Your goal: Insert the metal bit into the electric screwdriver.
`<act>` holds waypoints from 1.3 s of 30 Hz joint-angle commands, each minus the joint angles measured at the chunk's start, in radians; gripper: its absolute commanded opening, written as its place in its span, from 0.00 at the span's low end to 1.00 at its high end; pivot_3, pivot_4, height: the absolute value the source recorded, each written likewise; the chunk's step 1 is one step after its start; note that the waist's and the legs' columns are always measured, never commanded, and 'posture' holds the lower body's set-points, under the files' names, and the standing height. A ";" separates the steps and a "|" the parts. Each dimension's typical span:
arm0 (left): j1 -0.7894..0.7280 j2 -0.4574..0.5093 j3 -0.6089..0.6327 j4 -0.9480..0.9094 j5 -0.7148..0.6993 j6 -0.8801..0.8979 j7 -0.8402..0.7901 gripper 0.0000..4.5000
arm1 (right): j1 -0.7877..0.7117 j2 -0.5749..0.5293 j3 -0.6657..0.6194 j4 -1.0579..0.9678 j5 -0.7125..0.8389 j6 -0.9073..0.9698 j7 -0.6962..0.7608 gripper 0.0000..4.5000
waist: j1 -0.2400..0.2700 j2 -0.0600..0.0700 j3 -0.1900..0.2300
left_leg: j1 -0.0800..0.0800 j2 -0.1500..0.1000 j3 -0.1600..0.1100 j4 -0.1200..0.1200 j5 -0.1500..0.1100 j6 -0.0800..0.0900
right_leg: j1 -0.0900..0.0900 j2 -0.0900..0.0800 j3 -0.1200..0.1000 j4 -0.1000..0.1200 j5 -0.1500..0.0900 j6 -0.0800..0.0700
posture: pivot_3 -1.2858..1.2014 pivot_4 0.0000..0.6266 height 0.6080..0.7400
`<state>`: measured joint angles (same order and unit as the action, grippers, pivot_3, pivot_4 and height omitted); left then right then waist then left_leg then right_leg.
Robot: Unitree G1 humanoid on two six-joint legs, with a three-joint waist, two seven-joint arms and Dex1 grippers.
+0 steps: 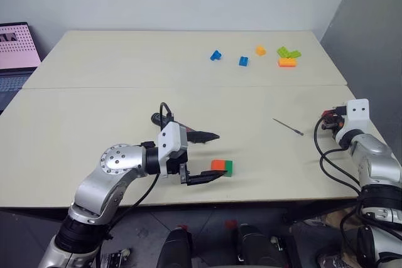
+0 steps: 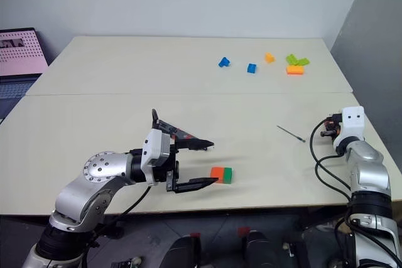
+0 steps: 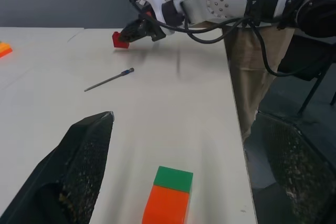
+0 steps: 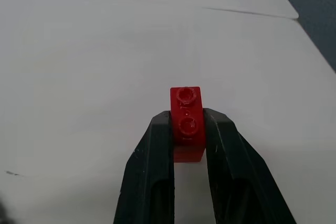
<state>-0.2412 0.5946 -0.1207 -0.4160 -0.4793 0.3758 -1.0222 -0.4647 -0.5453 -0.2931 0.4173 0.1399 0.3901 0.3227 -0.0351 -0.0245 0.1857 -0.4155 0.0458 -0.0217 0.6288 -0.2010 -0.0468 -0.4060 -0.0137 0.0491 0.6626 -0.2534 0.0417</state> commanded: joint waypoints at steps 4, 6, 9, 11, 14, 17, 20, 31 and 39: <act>0.029 0.013 0.005 0.005 0.039 -0.067 -0.006 1.00 | -0.032 -0.003 -0.069 -0.038 0.072 0.018 -0.020 0.50 | 0.000 0.000 0.000 | 0.000 0.000 0.000 0.000 0.000 0.000 | 0.000 0.000 0.000 0.000 0.000 0.000 | 0.52 0.24 1.00; 0.039 0.020 0.011 0.009 0.049 -0.082 -0.006 1.00 | -0.022 -0.011 -0.081 -0.084 0.092 0.017 -0.007 0.61 | 0.000 0.000 0.000 | 0.000 0.000 0.000 0.000 0.000 0.000 | 0.000 0.000 0.000 0.000 0.000 0.000 | 0.52 0.24 1.00; 0.058 0.049 0.043 0.018 0.063 -0.097 -0.002 1.00 | 0.014 -0.051 -0.079 -0.202 0.111 0.011 0.049 0.76 | 0.001 0.001 0.001 | 0.000 0.000 0.000 0.000 0.000 0.000 | 0.000 0.000 0.000 0.000 0.000 0.000 | 0.52 0.24 1.00; 0.073 0.071 0.059 0.016 0.064 -0.098 -0.003 1.00 | 0.047 -0.075 -0.062 -0.270 0.119 0.012 0.099 0.85 | 0.002 0.001 0.001 | 0.000 0.000 0.000 0.000 0.000 0.000 | 0.000 0.000 0.000 0.000 0.000 0.000 | 0.52 0.24 1.00; 0.127 0.154 0.105 0.007 0.071 -0.102 -0.038 1.00 | 0.132 -0.141 0.026 -0.474 0.179 0.029 0.297 0.92 | 0.000 0.001 0.001 | 0.000 0.000 0.000 -0.001 0.000 0.000 | 0.000 0.000 0.000 -0.001 -0.001 -0.001 | 0.52 0.24 1.00; 0.183 0.238 0.122 0.011 0.106 -0.148 -0.086 1.00 | 0.188 -0.202 0.130 -0.652 0.255 0.079 0.468 0.92 | -0.007 0.002 0.001 | 0.000 0.002 0.000 -0.002 0.000 0.000 | -0.001 0.001 0.000 0.000 -0.002 -0.002 | 0.52 0.24 1.00; 0.212 0.285 0.128 0.016 0.122 -0.175 -0.116 1.00 | 0.210 -0.266 0.246 -0.759 0.281 0.112 0.606 0.92 | -0.004 0.002 0.001 | 0.001 0.002 -0.001 -0.002 0.000 0.000 | -0.001 0.000 -0.001 0.000 -0.002 -0.003 | 0.52 0.24 1.00; 0.270 0.292 0.121 -0.041 0.131 -0.180 -0.101 1.00 | 0.050 -0.148 0.630 -0.706 0.188 0.107 0.755 0.92 | 0.004 0.002 0.001 | -0.001 0.002 0.001 -0.002 0.000 0.000 | -0.002 -0.003 -0.003 -0.004 -0.002 -0.003 | 0.52 0.24 1.00; 0.251 0.283 0.099 -0.064 0.129 -0.158 -0.086 1.00 | 0.001 -0.064 0.711 -0.584 0.092 0.043 0.772 0.88 | 0.005 0.002 0.001 | -0.002 0.002 0.001 -0.002 0.000 0.000 | -0.003 -0.002 -0.003 -0.003 -0.002 -0.003 | 0.52 0.24 1.00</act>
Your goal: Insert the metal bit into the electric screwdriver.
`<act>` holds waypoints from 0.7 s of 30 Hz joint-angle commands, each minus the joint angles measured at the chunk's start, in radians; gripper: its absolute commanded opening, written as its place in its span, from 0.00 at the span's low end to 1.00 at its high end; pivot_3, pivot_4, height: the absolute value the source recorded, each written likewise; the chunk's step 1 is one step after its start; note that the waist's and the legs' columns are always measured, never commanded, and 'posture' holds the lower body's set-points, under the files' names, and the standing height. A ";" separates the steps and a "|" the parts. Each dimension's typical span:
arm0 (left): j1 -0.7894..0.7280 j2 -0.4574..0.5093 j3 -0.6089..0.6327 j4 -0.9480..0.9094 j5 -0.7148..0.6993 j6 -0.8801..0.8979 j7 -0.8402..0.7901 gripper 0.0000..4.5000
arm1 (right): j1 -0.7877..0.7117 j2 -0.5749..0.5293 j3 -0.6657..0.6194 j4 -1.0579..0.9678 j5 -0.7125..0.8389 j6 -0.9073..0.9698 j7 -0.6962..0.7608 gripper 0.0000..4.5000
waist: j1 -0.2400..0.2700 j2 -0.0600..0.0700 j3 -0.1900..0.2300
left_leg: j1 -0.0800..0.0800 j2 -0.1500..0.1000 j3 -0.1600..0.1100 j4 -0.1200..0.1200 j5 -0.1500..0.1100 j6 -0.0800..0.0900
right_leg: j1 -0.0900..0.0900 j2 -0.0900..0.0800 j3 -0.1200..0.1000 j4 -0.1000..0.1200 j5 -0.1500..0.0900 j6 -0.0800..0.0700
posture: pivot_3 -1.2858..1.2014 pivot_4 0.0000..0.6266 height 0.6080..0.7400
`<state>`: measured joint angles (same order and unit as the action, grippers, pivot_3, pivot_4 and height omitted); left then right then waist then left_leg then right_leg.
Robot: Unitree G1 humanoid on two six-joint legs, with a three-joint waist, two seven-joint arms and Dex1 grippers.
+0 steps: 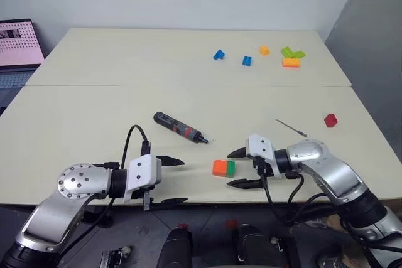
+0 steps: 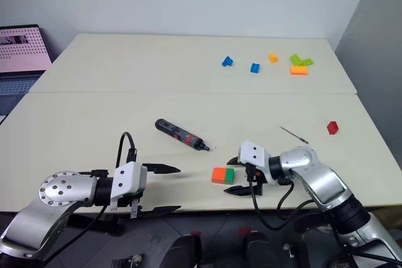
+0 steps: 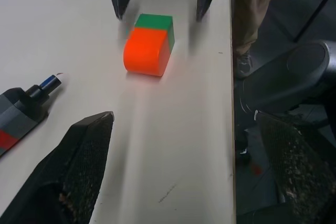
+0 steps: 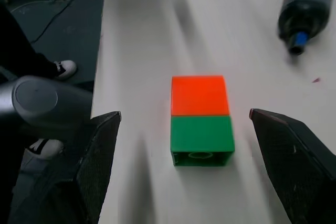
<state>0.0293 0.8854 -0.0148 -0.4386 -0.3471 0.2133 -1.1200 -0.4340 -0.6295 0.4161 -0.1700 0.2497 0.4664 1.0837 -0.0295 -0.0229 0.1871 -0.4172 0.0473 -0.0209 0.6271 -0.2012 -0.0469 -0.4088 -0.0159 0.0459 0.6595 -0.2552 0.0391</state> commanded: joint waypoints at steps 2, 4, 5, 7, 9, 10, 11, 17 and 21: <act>-0.026 -0.012 -0.012 -0.048 -0.005 0.012 0.014 1.00 | -0.029 0.028 0.000 0.009 -0.024 -0.041 0.014 0.82 | 0.000 0.000 0.000 | 0.000 0.000 0.000 0.000 0.000 0.000 | 0.000 0.000 0.000 0.001 0.000 0.000 | 0.52 0.24 1.00; -0.032 -0.015 -0.017 -0.053 -0.009 0.018 0.017 1.00 | -0.026 0.037 -0.006 0.009 -0.024 -0.042 0.014 0.70 | 0.000 0.000 0.000 | 0.000 0.000 -0.001 0.000 0.000 0.000 | 0.000 0.000 -0.001 0.001 0.000 0.000 | 0.52 0.24 1.00; -0.034 -0.015 -0.019 -0.054 -0.011 0.022 0.019 1.00 | -0.025 0.039 -0.008 0.009 -0.027 -0.045 0.013 0.63 | 0.000 0.000 0.000 | 0.000 0.000 -0.001 0.000 0.000 0.000 | 0.000 0.000 -0.001 0.001 0.000 0.000 | 0.52 0.24 1.00; -0.039 -0.015 -0.024 -0.055 -0.011 0.026 0.019 1.00 | -0.017 0.038 -0.007 0.005 -0.044 -0.060 0.008 0.53 | 0.000 0.000 0.000 | 0.000 0.000 0.000 0.000 0.000 0.000 | 0.000 0.000 0.000 0.001 0.000 0.000 | 0.52 0.24 1.00; -0.044 -0.016 -0.027 -0.055 -0.013 0.029 0.019 1.00 | -0.011 0.034 -0.006 0.001 -0.061 -0.076 0.003 0.44 | 0.000 0.000 0.000 | 0.000 0.000 -0.001 0.000 0.000 0.000 | 0.000 0.000 -0.001 0.001 0.000 0.000 | 0.52 0.24 1.00; -0.049 -0.019 -0.029 -0.054 -0.016 0.031 0.019 1.00 | -0.007 0.034 -0.012 -0.003 -0.067 -0.084 -0.005 0.40 | -0.001 0.000 0.000 | 0.000 0.000 0.000 0.000 0.000 0.000 | 0.000 0.000 0.000 0.001 0.000 0.000 | 0.52 0.24 1.00; -0.055 -0.022 -0.031 -0.052 -0.018 0.034 0.019 1.00 | -0.002 0.034 -0.022 -0.009 -0.067 -0.088 -0.013 0.35 | 0.000 0.000 0.000 | 0.000 0.000 0.000 0.000 0.000 0.000 | 0.000 0.000 0.000 0.001 0.000 0.000 | 0.52 0.24 1.00; -0.106 -0.094 -0.058 -0.063 -0.070 0.068 0.034 1.00 | 0.107 -0.009 -0.220 -0.065 -0.045 -0.066 -0.134 0.32 | 0.006 0.000 0.000 | 0.000 -0.001 -0.001 0.001 0.000 0.000 | 0.001 0.000 0.000 0.001 0.000 0.000 | 0.52 0.24 1.00; -0.155 -0.151 -0.086 -0.048 -0.069 0.056 0.044 1.00 | 0.239 -0.026 -0.435 -0.089 -0.022 -0.044 -0.251 0.32 | 0.004 -0.001 0.000 | 0.000 -0.001 -0.001 0.001 0.000 0.000 | 0.002 0.000 0.000 0.000 0.000 0.001 | 0.52 0.24 1.00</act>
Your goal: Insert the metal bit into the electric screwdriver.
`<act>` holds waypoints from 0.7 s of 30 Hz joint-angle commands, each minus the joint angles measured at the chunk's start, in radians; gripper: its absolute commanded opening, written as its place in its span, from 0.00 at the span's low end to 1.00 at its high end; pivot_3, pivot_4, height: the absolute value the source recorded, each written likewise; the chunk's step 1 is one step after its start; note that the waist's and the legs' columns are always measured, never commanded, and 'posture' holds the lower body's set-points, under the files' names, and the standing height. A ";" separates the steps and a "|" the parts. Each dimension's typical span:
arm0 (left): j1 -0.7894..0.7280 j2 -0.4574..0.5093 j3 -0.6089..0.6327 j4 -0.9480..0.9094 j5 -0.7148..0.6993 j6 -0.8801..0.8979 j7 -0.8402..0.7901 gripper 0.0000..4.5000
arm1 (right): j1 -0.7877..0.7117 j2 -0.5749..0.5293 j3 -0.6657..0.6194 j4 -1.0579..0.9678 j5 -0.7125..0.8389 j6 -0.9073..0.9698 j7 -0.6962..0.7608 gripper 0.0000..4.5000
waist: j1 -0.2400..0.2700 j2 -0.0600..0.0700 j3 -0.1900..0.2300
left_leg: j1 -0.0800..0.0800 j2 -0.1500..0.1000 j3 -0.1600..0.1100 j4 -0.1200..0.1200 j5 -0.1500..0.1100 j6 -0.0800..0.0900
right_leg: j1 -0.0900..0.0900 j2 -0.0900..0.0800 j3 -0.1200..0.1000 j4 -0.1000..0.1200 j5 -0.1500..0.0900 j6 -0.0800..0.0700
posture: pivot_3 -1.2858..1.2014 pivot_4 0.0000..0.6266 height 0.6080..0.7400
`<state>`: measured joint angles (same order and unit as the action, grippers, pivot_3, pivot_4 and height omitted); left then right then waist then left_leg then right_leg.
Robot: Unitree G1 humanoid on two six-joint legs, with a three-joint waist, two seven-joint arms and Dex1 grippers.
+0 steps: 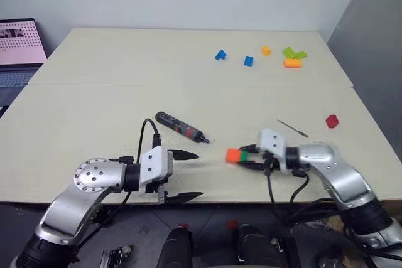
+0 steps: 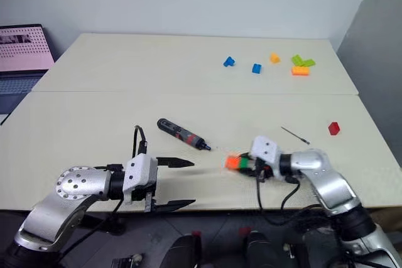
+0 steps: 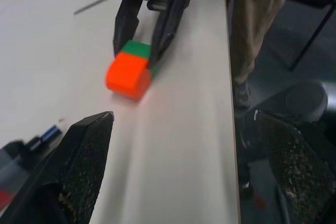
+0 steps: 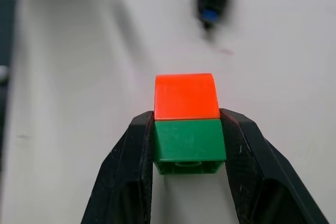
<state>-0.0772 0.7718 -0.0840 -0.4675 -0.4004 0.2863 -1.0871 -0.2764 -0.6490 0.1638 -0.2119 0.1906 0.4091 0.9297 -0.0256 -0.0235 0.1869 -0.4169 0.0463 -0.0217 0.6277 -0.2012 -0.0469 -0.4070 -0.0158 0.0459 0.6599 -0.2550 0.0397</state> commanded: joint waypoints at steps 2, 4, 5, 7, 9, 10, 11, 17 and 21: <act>-0.086 -0.072 -0.033 0.000 -0.014 -0.025 0.017 1.00 | 0.148 -0.001 -0.314 -0.048 0.050 0.019 -0.174 0.32 | 0.007 0.000 0.000 | 0.000 0.000 -0.001 0.000 0.000 0.000 | 0.000 0.000 -0.001 0.001 0.000 0.000 | 0.52 0.24 1.00; -0.121 -0.109 -0.041 0.022 -0.007 -0.039 0.027 1.00 | 0.197 0.009 -0.416 -0.041 0.064 0.022 -0.234 0.32 | 0.010 0.000 0.000 | 0.000 -0.001 -0.001 0.000 0.000 0.000 | 0.001 0.000 0.000 0.000 0.000 0.000 | 0.52 0.24 1.00; -0.133 -0.124 -0.044 0.032 -0.005 -0.042 0.030 1.00 | 0.217 0.014 -0.453 -0.037 0.067 0.022 -0.258 0.32 | 0.008 0.000 0.000 | 0.000 -0.001 -0.001 0.001 0.000 0.000 | 0.001 0.000 0.000 0.001 0.000 0.001 | 0.52 0.24 1.00; -0.169 -0.162 -0.056 0.060 -0.004 -0.056 0.032 1.00 | 0.269 0.030 -0.549 -0.015 0.065 0.014 -0.320 0.32 | 0.000 0.000 0.000 | 0.001 -0.001 0.000 0.001 0.000 0.000 | 0.001 0.000 0.001 0.001 0.001 0.001 | 0.52 0.24 1.00; -0.194 -0.191 -0.067 0.077 -0.009 -0.058 0.035 1.00 | 0.289 0.050 -0.611 0.011 0.066 0.022 -0.381 0.32 | -0.003 0.000 0.000 | 0.001 -0.001 -0.001 0.001 0.000 0.000 | 0.002 0.001 0.001 0.001 0.001 0.001 | 0.52 0.24 1.00; -0.201 -0.202 -0.070 0.082 -0.012 -0.056 0.036 1.00 | 0.289 0.060 -0.630 0.023 0.067 0.030 -0.409 0.32 | -0.006 0.000 0.000 | 0.001 -0.001 -0.001 0.001 0.000 0.000 | 0.001 0.001 0.001 0.001 0.001 0.001 | 0.52 0.24 1.00; -0.209 -0.215 -0.078 0.088 -0.012 -0.055 0.035 1.00 | 0.286 0.067 -0.640 0.052 0.054 0.039 -0.446 0.32 | -0.009 0.000 0.000 | 0.001 -0.001 -0.001 0.001 0.000 0.000 | 0.001 0.001 0.001 0.001 0.001 0.001 | 0.52 0.24 1.00; -0.215 -0.235 -0.093 0.106 -0.002 -0.054 0.026 1.00 | 0.210 0.084 -0.641 0.154 0.061 0.108 -0.546 0.32 | -0.012 0.001 -0.001 | 0.002 -0.001 0.000 0.001 0.000 0.000 | 0.001 0.002 0.002 0.003 0.001 0.001 | 0.52 0.24 1.00; -0.201 -0.224 -0.087 0.114 0.007 -0.058 0.027 1.00 | 0.178 0.088 -0.645 0.157 0.090 0.145 -0.562 0.40 | -0.009 0.002 -0.001 | 0.002 -0.001 -0.001 0.001 0.000 0.000 | 0.001 0.002 0.003 0.003 0.001 0.001 | 0.52 0.24 1.00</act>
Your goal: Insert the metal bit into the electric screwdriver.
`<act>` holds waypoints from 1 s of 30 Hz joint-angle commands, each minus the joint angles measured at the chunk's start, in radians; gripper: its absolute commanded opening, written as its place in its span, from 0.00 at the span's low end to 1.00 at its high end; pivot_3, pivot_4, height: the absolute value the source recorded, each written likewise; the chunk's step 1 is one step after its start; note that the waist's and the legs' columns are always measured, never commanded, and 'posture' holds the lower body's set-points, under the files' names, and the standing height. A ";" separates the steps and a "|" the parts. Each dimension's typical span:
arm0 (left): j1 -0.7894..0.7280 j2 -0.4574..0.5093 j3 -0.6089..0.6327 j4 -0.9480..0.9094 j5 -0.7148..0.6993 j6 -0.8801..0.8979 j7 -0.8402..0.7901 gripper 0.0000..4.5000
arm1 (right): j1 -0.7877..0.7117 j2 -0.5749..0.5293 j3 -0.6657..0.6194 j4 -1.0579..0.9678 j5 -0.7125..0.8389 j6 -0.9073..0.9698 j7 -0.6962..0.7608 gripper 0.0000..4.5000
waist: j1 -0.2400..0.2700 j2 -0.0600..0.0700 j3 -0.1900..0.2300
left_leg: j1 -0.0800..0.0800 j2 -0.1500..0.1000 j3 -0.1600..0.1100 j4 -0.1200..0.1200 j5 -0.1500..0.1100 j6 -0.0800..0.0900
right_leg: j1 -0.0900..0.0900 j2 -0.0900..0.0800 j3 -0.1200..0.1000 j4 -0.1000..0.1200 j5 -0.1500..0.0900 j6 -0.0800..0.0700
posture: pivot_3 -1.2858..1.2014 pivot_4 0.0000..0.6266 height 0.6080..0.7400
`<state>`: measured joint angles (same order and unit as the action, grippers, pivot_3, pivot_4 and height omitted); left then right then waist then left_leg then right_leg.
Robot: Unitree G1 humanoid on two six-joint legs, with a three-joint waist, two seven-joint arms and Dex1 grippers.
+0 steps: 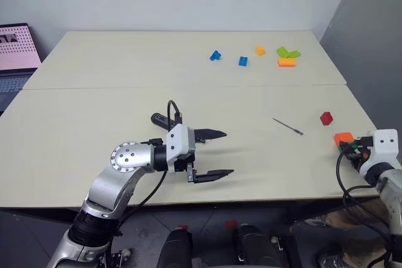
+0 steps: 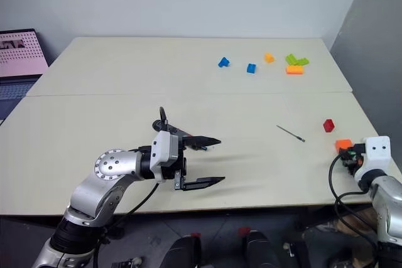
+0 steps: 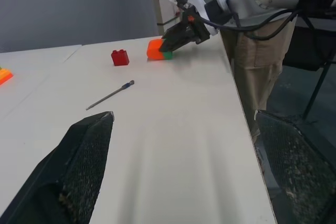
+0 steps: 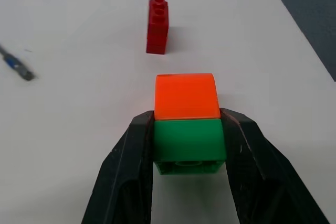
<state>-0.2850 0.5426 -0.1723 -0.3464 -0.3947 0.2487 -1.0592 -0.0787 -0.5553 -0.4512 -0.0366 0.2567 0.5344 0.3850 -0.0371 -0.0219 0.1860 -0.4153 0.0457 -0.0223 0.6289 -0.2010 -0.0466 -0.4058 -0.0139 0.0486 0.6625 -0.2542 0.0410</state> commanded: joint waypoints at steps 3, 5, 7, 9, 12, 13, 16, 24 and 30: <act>0.022 0.019 0.010 -0.012 0.002 -0.019 -0.003 1.00 | -0.017 -0.009 -0.036 -0.039 0.045 0.040 -0.014 0.57 | 0.005 0.000 0.000 | 0.000 0.000 0.000 0.000 0.000 0.000 | 0.000 0.000 0.000 -0.001 0.000 0.000 | 0.52 0.24 1.00; 0.035 0.032 0.021 -0.016 0.000 -0.013 -0.003 1.00 | -0.007 -0.014 -0.049 -0.063 0.065 0.047 -0.005 0.67 | 0.005 0.000 0.000 | -0.001 0.000 0.000 -0.001 0.000 0.000 | 0.000 0.000 0.000 -0.001 0.000 0.000 | 0.52 0.24 1.00; 0.044 0.045 0.032 -0.018 -0.007 0.005 0.003 1.00 | 0.005 -0.025 -0.060 -0.083 0.078 0.049 0.001 0.79 | 0.005 0.000 0.000 | -0.001 0.000 0.000 -0.001 0.000 0.000 | 0.000 0.000 0.000 -0.001 0.000 0.000 | 0.52 0.24 1.00; 0.048 0.064 0.059 -0.022 -0.043 0.048 0.006 1.00 | 0.030 -0.047 -0.067 -0.119 0.078 0.043 0.017 0.87 | 0.007 0.000 0.000 | -0.001 0.000 0.000 -0.001 0.000 0.000 | 0.000 0.000 0.000 -0.001 0.000 0.000 | 0.52 0.24 1.00; 0.033 0.096 0.123 0.001 -0.062 0.077 0.024 1.00 | 0.099 -0.125 -0.055 -0.227 0.076 0.000 0.113 1.00 | 0.006 0.001 0.000 | -0.001 0.000 0.000 0.000 0.000 0.000 | 0.000 0.000 0.000 -0.001 0.000 0.000 | 0.52 0.24 1.00; 0.026 0.116 0.140 0.009 -0.063 0.088 0.020 1.00 | 0.119 -0.149 -0.050 -0.273 0.098 -0.004 0.161 1.00 | 0.006 0.001 0.000 | -0.001 0.000 0.000 -0.001 0.000 0.000 | 0.000 0.000 -0.001 -0.001 0.000 0.000 | 0.52 0.24 1.00; 0.005 0.180 0.176 0.039 -0.060 0.096 -0.014 1.00 | 0.158 -0.204 -0.030 -0.417 0.201 0.028 0.290 1.00 | 0.000 0.001 0.000 | 0.000 0.001 0.000 -0.001 0.000 0.000 | 0.000 0.000 -0.001 -0.001 0.000 0.000 | 0.52 0.24 1.00; -0.176 0.391 0.058 0.295 0.198 -0.175 -0.217 1.00 | 0.112 -0.333 0.120 -0.635 0.377 0.162 0.433 1.00 | 0.007 0.000 0.001 | -0.001 0.001 -0.001 -0.001 0.000 0.000 | 0.000 -0.001 -0.002 -0.004 -0.001 -0.001 | 0.52 0.24 1.00; -0.421 0.355 -0.092 0.496 0.337 -0.305 -0.352 1.00 | 0.064 -0.350 0.222 -0.698 0.420 0.209 0.433 1.00 | 0.024 -0.003 0.002 | -0.007 0.000 -0.001 -0.001 0.000 0.000 | -0.002 -0.002 -0.005 -0.008 0.000 0.000 | 0.52 0.24 1.00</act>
<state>-0.6437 0.9123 -0.2319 0.1182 -0.0954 -0.0042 -1.3673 0.0045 -0.9073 -0.2366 -0.7021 0.6551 0.7368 0.8265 -0.0133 -0.0244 0.1877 -0.4240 0.0452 -0.0239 0.6280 -0.2012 -0.0468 -0.4091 -0.0162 0.0436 0.6547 -0.2547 0.0406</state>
